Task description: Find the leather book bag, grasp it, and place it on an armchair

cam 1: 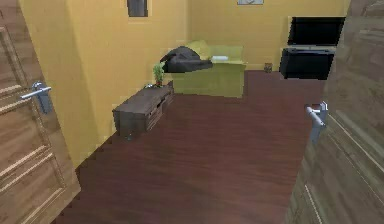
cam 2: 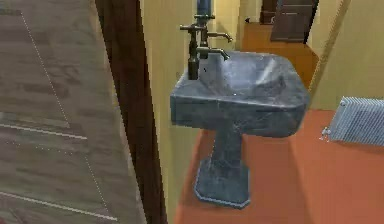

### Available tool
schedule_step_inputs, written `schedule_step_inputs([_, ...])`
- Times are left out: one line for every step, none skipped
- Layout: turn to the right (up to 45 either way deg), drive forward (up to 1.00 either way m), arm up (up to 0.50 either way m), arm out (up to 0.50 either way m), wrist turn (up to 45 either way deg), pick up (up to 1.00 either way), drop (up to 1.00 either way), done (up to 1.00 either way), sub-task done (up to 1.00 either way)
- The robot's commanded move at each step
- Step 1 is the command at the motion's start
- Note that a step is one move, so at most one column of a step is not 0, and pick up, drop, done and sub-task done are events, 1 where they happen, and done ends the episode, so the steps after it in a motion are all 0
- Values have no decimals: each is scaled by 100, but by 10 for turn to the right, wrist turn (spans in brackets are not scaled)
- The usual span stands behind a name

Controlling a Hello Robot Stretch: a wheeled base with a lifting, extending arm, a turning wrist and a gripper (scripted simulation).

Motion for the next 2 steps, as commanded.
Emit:
schedule_step_inputs([0, 80, 0, 0, 0, 0, 0, 0, 0])
schedule_step_inputs([300, 0, 0, 0, 0, 0, 0, 0, 0])
